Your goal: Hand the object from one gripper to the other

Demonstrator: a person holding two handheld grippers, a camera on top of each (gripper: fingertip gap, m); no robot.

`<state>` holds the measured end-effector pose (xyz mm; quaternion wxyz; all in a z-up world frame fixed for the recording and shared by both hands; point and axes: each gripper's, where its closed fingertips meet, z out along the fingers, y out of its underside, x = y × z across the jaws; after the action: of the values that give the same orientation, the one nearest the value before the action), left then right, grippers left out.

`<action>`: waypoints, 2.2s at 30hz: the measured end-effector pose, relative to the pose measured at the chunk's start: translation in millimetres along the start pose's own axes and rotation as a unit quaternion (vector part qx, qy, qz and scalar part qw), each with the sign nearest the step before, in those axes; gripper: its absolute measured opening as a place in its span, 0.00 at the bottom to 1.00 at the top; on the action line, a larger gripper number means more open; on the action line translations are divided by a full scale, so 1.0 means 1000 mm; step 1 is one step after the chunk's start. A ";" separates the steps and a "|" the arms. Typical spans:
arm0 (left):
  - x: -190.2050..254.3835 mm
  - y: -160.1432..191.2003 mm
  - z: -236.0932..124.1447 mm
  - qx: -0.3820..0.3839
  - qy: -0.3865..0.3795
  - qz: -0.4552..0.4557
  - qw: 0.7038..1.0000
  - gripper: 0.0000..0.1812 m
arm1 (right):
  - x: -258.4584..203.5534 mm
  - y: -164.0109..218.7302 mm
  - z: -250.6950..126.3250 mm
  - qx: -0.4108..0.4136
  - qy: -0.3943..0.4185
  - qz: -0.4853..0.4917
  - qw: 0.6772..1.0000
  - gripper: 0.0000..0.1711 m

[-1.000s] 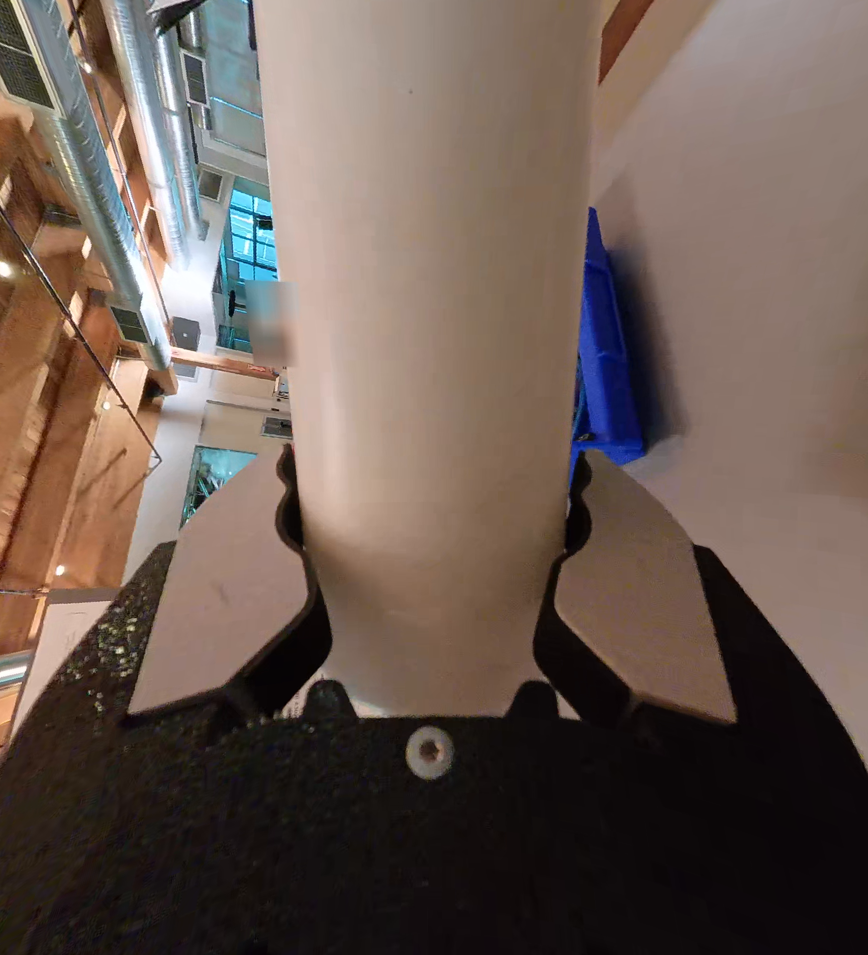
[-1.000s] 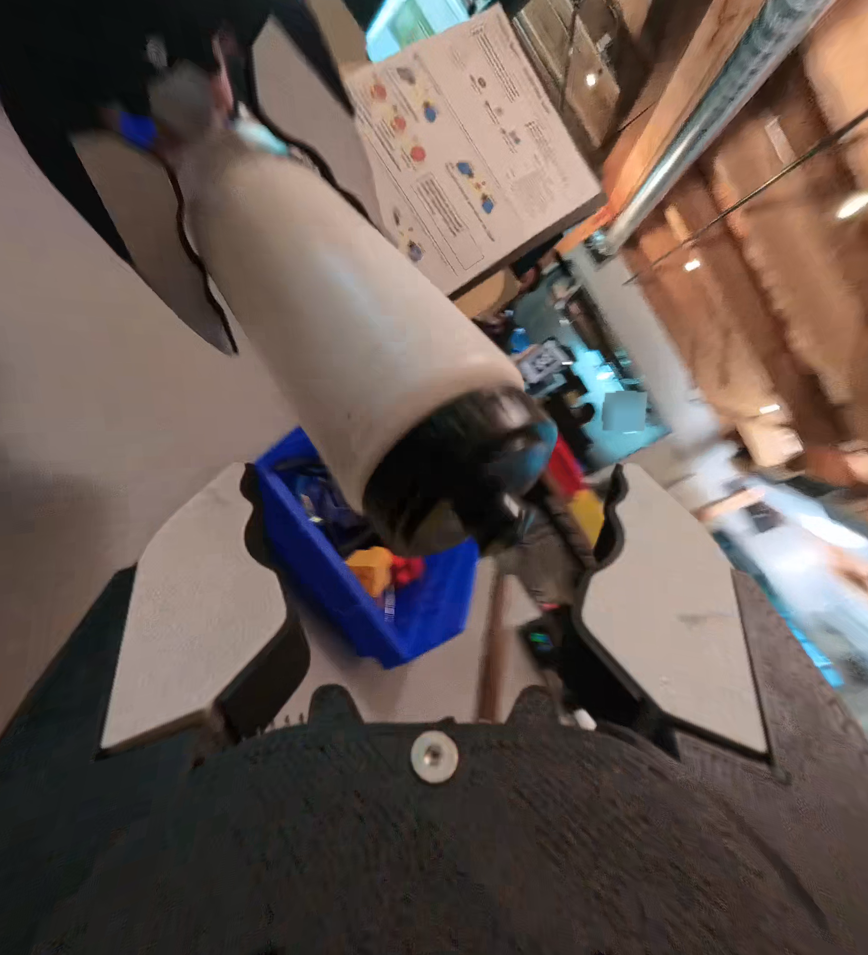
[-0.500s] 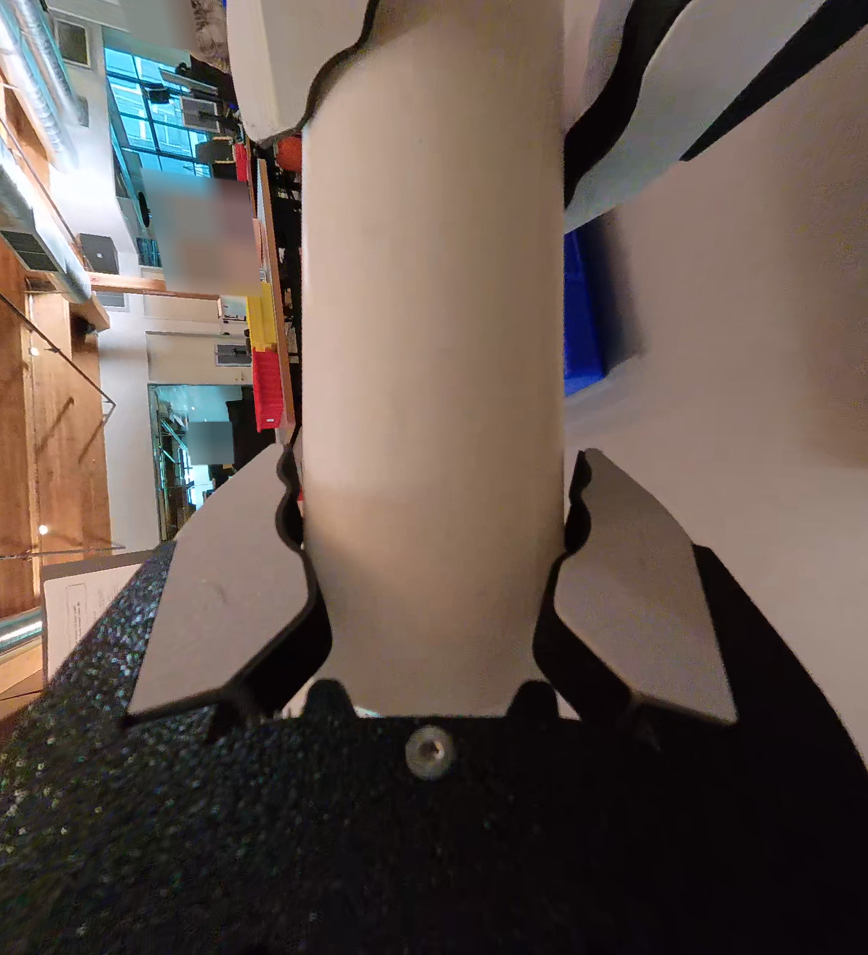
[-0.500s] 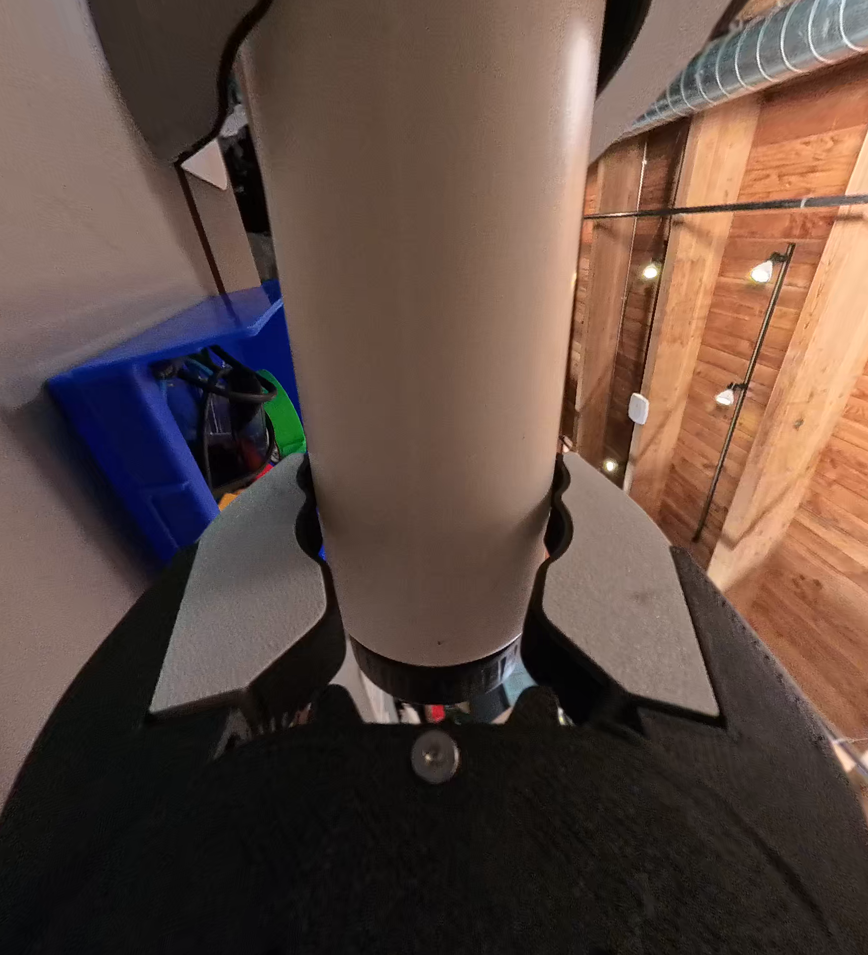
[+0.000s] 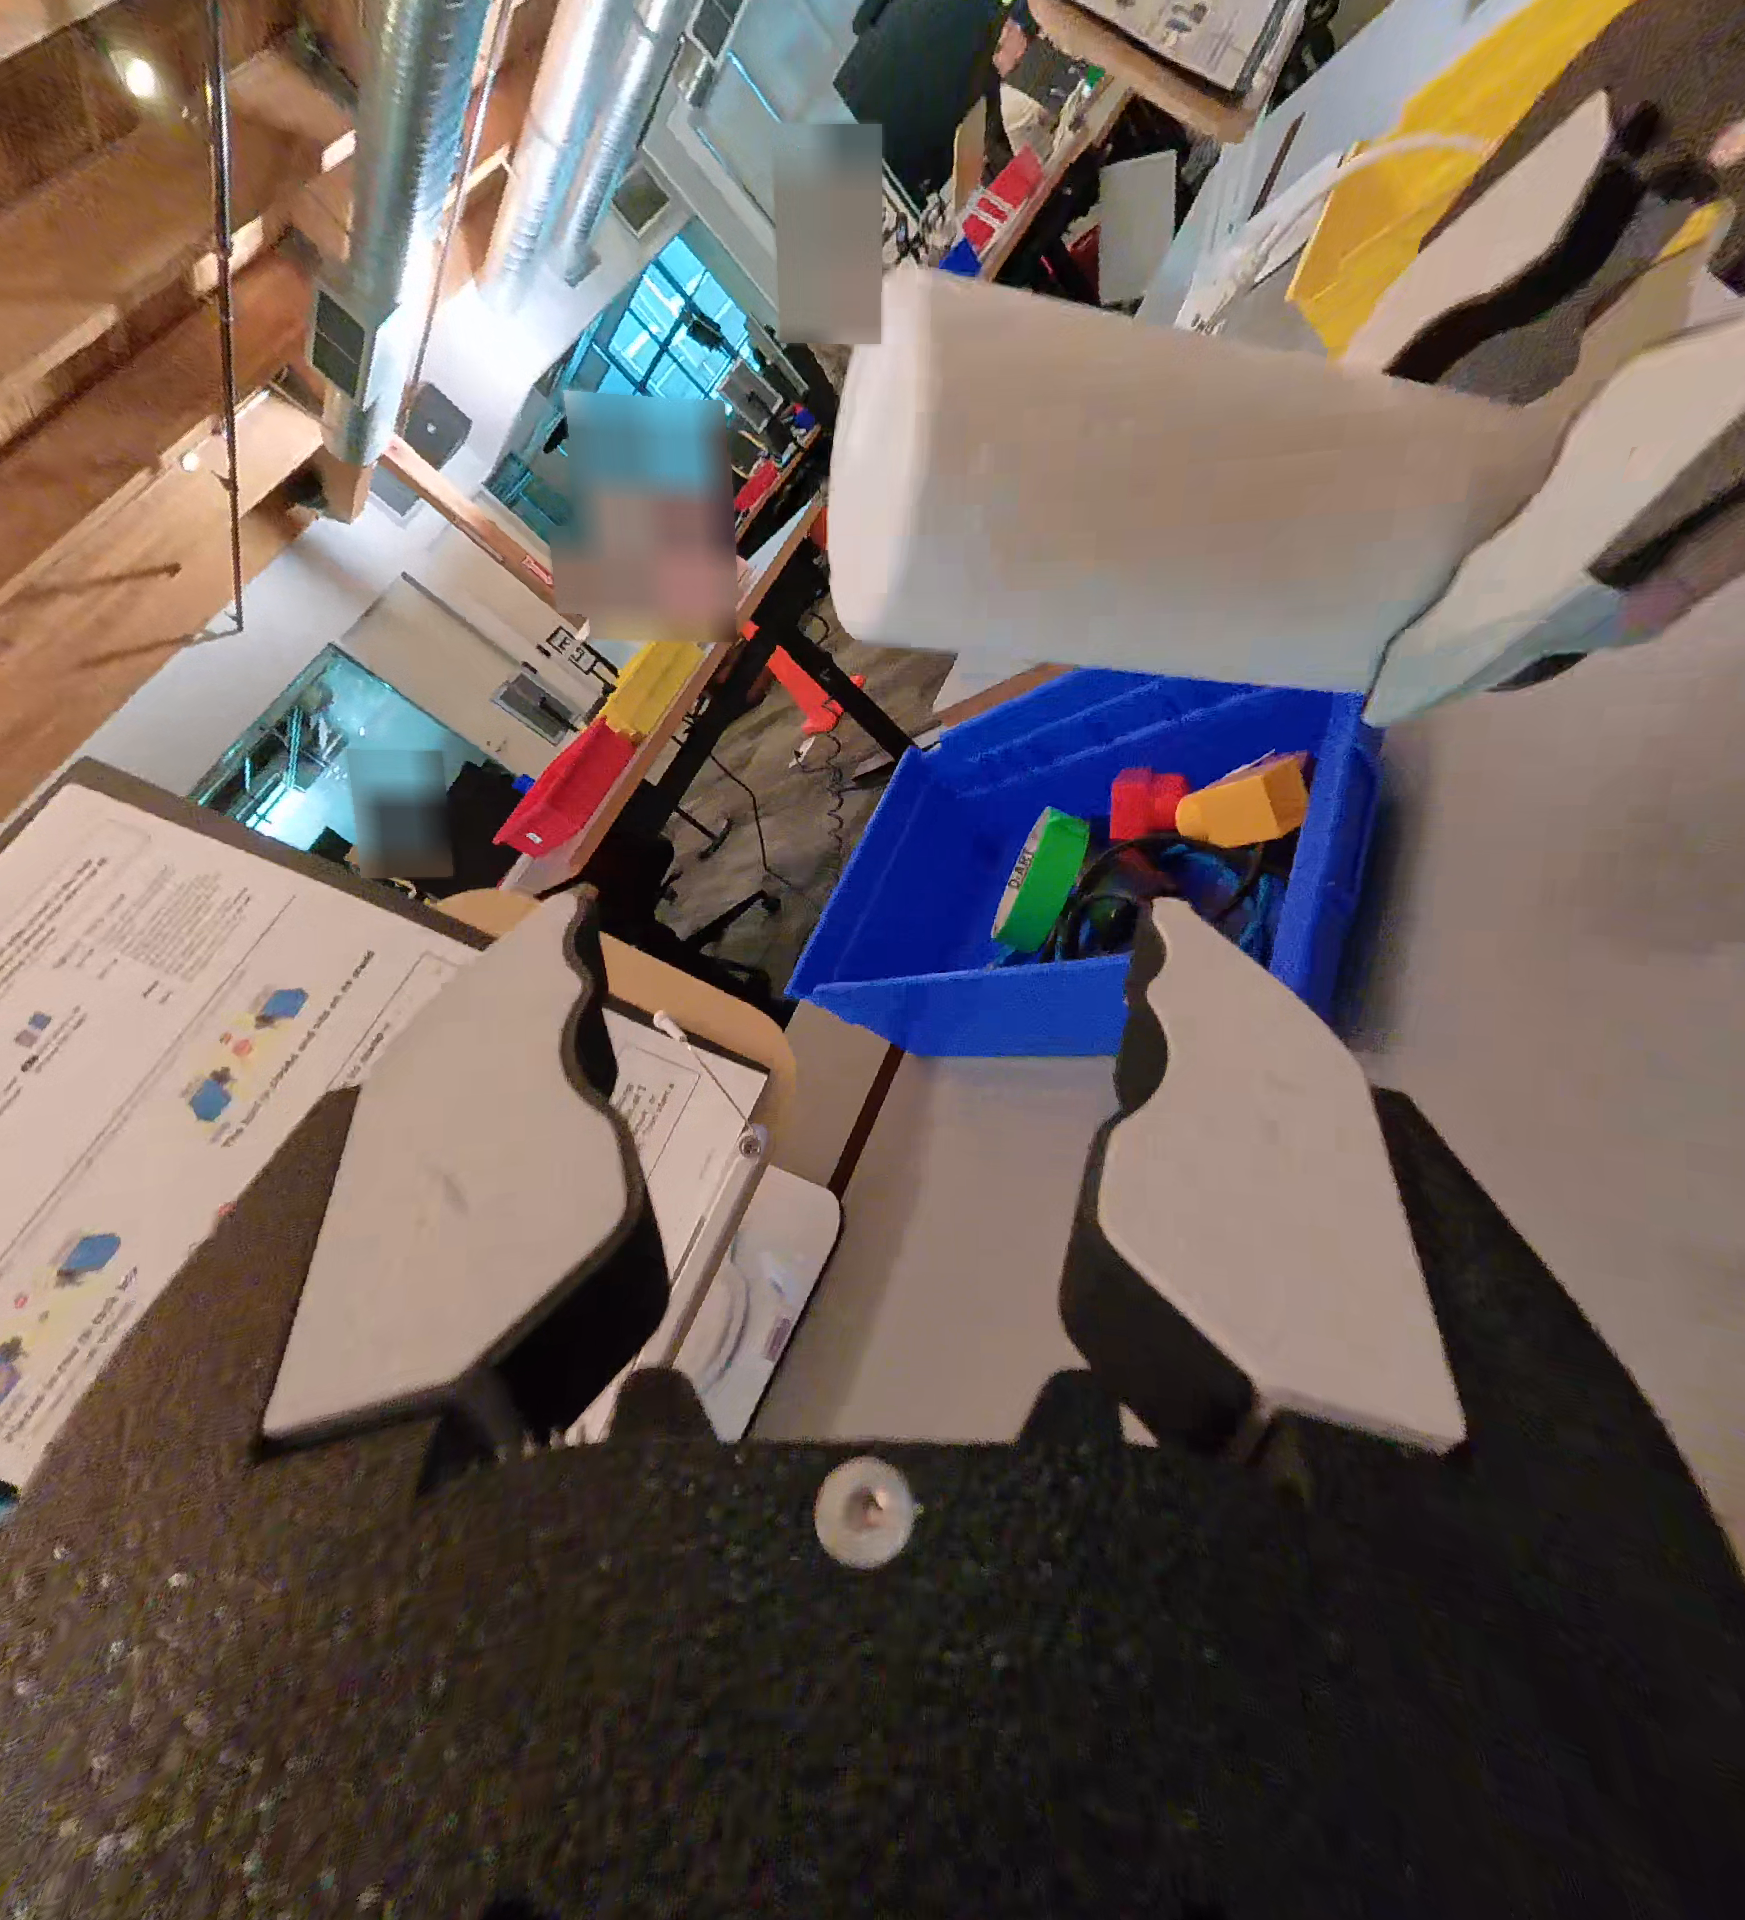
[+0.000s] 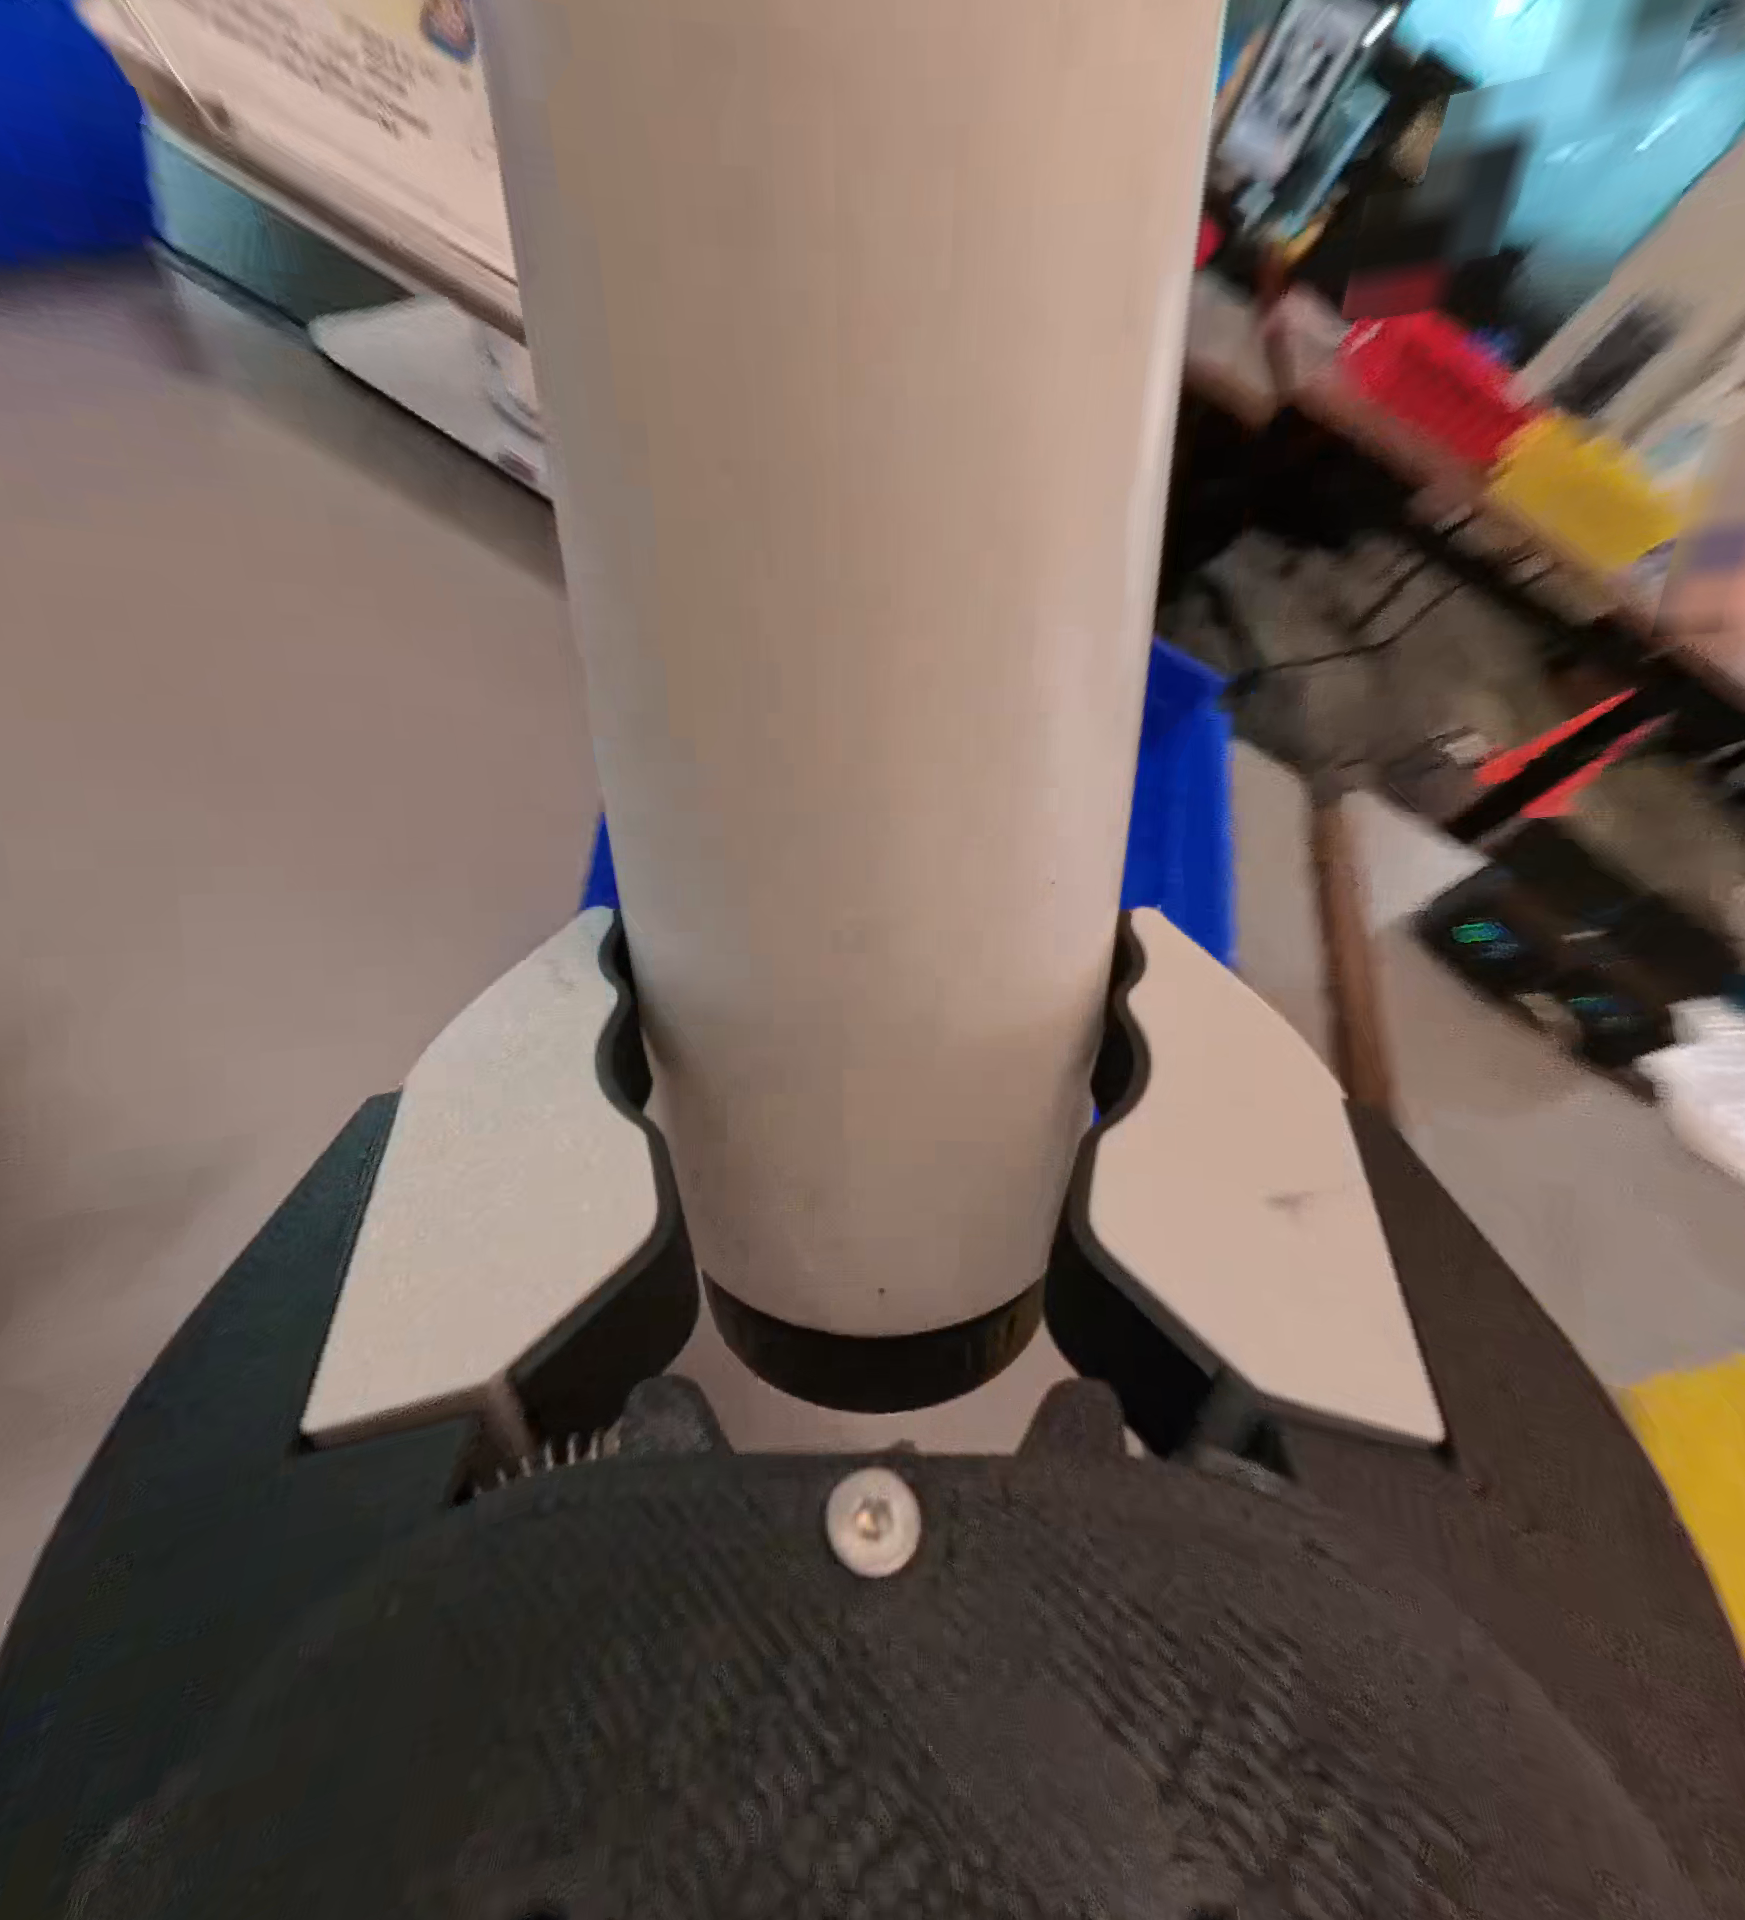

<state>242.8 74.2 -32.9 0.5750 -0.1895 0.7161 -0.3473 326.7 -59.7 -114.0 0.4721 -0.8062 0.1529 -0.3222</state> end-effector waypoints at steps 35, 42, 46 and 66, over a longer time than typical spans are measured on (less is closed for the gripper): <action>-0.045 0.036 -0.023 -0.005 -0.017 -0.104 0.994 0.46 | -0.001 -0.021 0.186 -0.201 -0.163 0.352 0.899 0.57; -0.041 0.041 -0.019 -0.029 -0.018 -0.095 0.995 0.46 | -0.010 -0.075 0.134 -0.092 -0.208 0.296 0.928 0.60; -0.047 0.050 -0.019 -0.043 -0.027 -0.119 0.992 0.45 | -0.030 -0.079 0.090 -0.029 -0.226 0.276 0.934 0.58; -0.039 0.072 0.001 -0.102 -0.041 -0.141 0.984 0.43 | -0.046 -0.016 -0.011 0.122 -0.136 0.249 0.951 0.59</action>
<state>263.5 149.7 -57.3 0.5264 -0.3603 0.6900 -0.3421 283.9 -33.8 -113.5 0.6486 -0.7147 0.2428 -0.0983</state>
